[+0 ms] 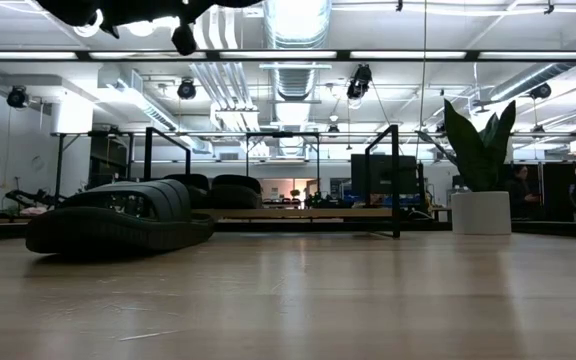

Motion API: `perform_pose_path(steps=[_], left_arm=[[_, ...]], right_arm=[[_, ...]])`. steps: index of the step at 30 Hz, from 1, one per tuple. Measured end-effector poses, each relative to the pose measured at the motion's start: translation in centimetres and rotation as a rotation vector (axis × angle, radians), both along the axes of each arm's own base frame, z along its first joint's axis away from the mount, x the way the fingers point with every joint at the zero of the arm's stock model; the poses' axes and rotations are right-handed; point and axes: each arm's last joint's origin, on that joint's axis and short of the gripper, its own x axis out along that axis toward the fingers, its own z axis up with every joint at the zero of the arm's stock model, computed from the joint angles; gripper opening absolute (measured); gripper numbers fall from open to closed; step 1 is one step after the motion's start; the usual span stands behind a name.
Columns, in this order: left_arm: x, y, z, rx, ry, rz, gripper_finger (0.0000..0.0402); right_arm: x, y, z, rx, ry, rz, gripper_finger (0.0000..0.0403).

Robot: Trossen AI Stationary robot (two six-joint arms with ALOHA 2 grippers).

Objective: Pick and place slides into the shelf
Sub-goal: Put the right black slide on the shelf

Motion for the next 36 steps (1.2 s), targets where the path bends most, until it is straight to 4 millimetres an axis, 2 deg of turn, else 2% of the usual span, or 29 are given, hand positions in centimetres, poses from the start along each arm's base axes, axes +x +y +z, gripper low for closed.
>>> perform_pose_path(steps=[9, 14, 20, 29, 36], left_arm=[[-0.1, 0.4, 0.0, -0.218, -0.084, 0.044, 0.0026], [-0.2, 0.6, 0.0, -0.370, -0.172, 0.098, 0.0026], [0.4, 0.1, 0.0, -0.417, -0.199, 0.093, 0.0026], [2.0, -0.8, -0.3, -0.484, -0.195, 0.025, 0.0026], [2.1, -1.0, -0.3, -0.487, -0.197, 0.022, 0.0026]], right_arm=[[-1.3, 0.9, 2.1, -0.236, 0.091, -0.160, 0.0123], [-1.1, 2.0, 2.1, -0.392, 0.195, -0.076, 0.0148], [0.7, 2.6, 0.3, -0.594, 0.364, 0.028, 0.0164], [4.5, 1.5, -3.8, -0.765, 0.589, 0.066, 0.0155], [6.5, 1.0, -4.6, -0.850, 0.605, -0.101, 0.0138]])
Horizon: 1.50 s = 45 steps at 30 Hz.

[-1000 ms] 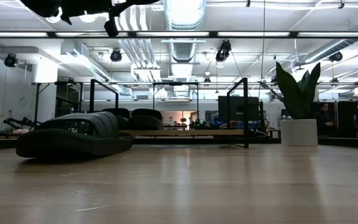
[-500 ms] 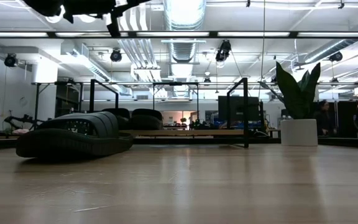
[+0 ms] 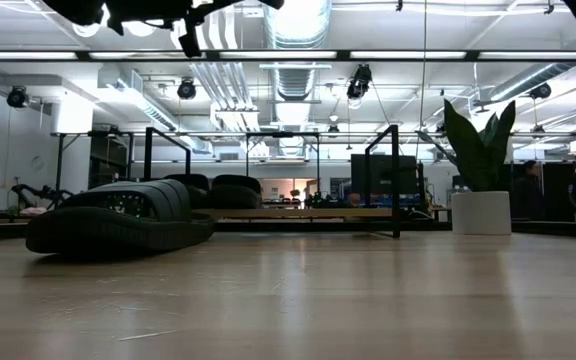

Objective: Pick and place slides into the shelf
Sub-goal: Put the right black slide on the shelf

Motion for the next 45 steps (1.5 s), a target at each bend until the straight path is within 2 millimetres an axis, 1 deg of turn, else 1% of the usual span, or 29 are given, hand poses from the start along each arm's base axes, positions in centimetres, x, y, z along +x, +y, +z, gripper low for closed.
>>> perform_pose_path(steps=[4, 8, 11, 20, 25, 29, 33, 37, 43, 45], left_arm=[[0.1, -0.2, 0.1, 0.010, 0.002, -0.023, 0.0026], [0.2, -0.3, 0.0, 0.009, 0.005, -0.032, 0.0026], [0.2, -0.4, 0.0, 0.010, 0.005, -0.035, 0.0026], [0.3, -0.5, 0.0, 0.006, 0.003, -0.036, 0.0026], [0.3, -0.5, 0.0, 0.005, 0.003, -0.036, 0.0026], [0.4, -0.5, -0.1, 0.005, 0.006, -0.038, 0.0026], [0.4, -0.6, -0.1, 0.007, 0.007, -0.045, 0.0026], [0.4, -0.6, -0.1, 0.007, 0.007, -0.045, 0.0026], [0.5, -0.6, -0.1, 0.006, 0.010, -0.043, 0.0026], [0.5, -0.6, -0.1, 0.008, 0.008, -0.043, 0.0026]], right_arm=[[0.2, -0.2, 0.1, -0.006, -0.026, 0.010, 0.0133], [0.2, -0.6, 0.2, 0.023, -0.064, 0.002, 0.0137], [0.2, -1.1, 0.3, 0.046, -0.103, -0.013, 0.0146], [0.1, -2.8, 0.1, 0.042, -0.090, -0.045, 0.0188], [0.3, -3.2, -0.2, 0.042, -0.094, -0.053, 0.0192], [0.9, -3.5, -0.7, 0.040, -0.104, -0.067, 0.0178], [1.5, -3.6, -0.9, 0.037, -0.162, -0.071, 0.0156], [2.0, -3.8, -1.0, 0.028, -0.224, -0.127, 0.0116], [1.8, -4.3, -1.1, 0.022, -0.219, -0.183, 0.0040], [1.8, -4.3, -1.1, 0.012, -0.211, -0.185, 0.0035]])
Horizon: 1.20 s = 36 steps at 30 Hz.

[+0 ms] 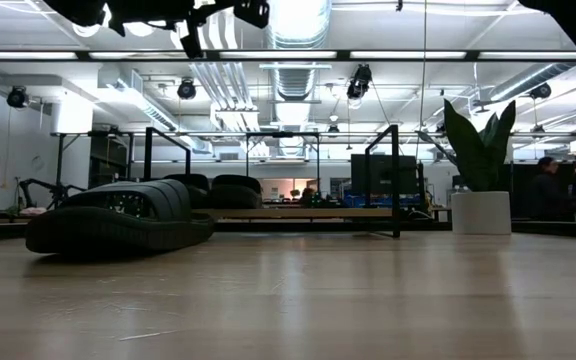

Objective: Pick and place slides into the shelf
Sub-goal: Put the right black slide on the shelf

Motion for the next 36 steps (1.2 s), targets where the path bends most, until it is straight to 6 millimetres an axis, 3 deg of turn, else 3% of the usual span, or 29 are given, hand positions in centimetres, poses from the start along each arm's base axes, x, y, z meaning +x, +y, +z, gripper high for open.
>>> perform_pose_path(steps=[7, 13, 21, 29, 36], left_arm=[[0.0, 0.0, 0.0, 0.006, -0.003, -0.005, 0.0040], [-0.2, -0.3, 0.5, 0.093, -0.025, -0.012, 0.0101], [-1.0, -0.8, 1.7, 0.254, -0.106, -0.049, 0.0180], [-3.2, -2.3, 3.6, 0.590, -0.144, -0.010, 0.0206], [-5.7, -4.9, 5.3, 1.013, -0.115, 0.137, 0.0207]], right_arm=[[0.0, 0.1, 0.1, -0.020, 0.018, 0.015, 0.0035], [-0.1, 0.3, 0.4, -0.020, 0.002, 0.034, 0.0033], [-1.4, 1.6, 2.5, -0.023, -0.046, 0.072, 0.0033], [-4.4, 4.1, 5.6, 0.025, -0.126, 0.088, 0.0033], [-8.6, 5.5, 7.1, 0.361, -0.248, 0.229, 0.0033]])
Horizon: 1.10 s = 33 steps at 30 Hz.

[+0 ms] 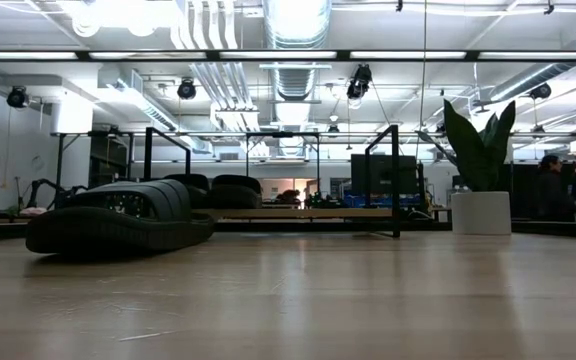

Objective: Pick and place slides into the shelf
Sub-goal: Put the right black slide on the shelf

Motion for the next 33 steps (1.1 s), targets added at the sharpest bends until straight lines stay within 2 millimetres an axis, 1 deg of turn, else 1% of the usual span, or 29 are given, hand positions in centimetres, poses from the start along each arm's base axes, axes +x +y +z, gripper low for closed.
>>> perform_pose_path(steps=[3, 6, 9, 11, 15, 19, 25, 28, 33], left_arm=[[-0.7, -0.8, 0.4, 0.124, 0.071, 0.132, 0.0207], [-1.2, -1.3, 0.8, 0.243, 0.186, 0.256, 0.0207], [-1.5, -1.6, 1.5, 0.329, 0.275, 0.341, 0.0207], [-1.5, -1.8, 2.2, 0.380, 0.294, 0.364, 0.0207], [-1.1, -1.9, 3.3, 0.449, 0.298, 0.360, 0.0207], [-0.2, -1.7, 3.6, 0.507, 0.328, 0.312, 0.0207], [2.0, -1.1, 2.5, 0.570, 0.424, 0.242, 0.0207], [3.0, -1.0, 2.1, 0.606, 0.440, 0.205, 0.0207], [4.3, -0.3, 1.7, 0.642, 0.462, 0.201, 0.0207]], right_arm=[[-1.9, 0.2, 0.7, 0.167, -0.051, 0.097, 0.0033], [-3.2, 0.5, 1.3, 0.255, -0.082, 0.172, 0.0031], [-3.6, 0.7, 1.7, 0.298, -0.106, 0.220, 0.0030], [-3.7, 0.7, 1.7, 0.317, -0.104, 0.249, 0.0030], [-3.5, 0.7, 1.5, 0.365, -0.103, 0.301, 0.0030], [-3.4, 0.4, 1.4, 0.420, -0.116, 0.332, 0.0030], [-3.4, 0.0, 1.2, 0.482, -0.113, 0.378, 0.0030], [-3.4, -0.2, 1.0, 0.519, -0.108, 0.395, 0.0030], [-3.3, -0.1, 1.0, 0.557, -0.111, 0.421, 0.0030]])
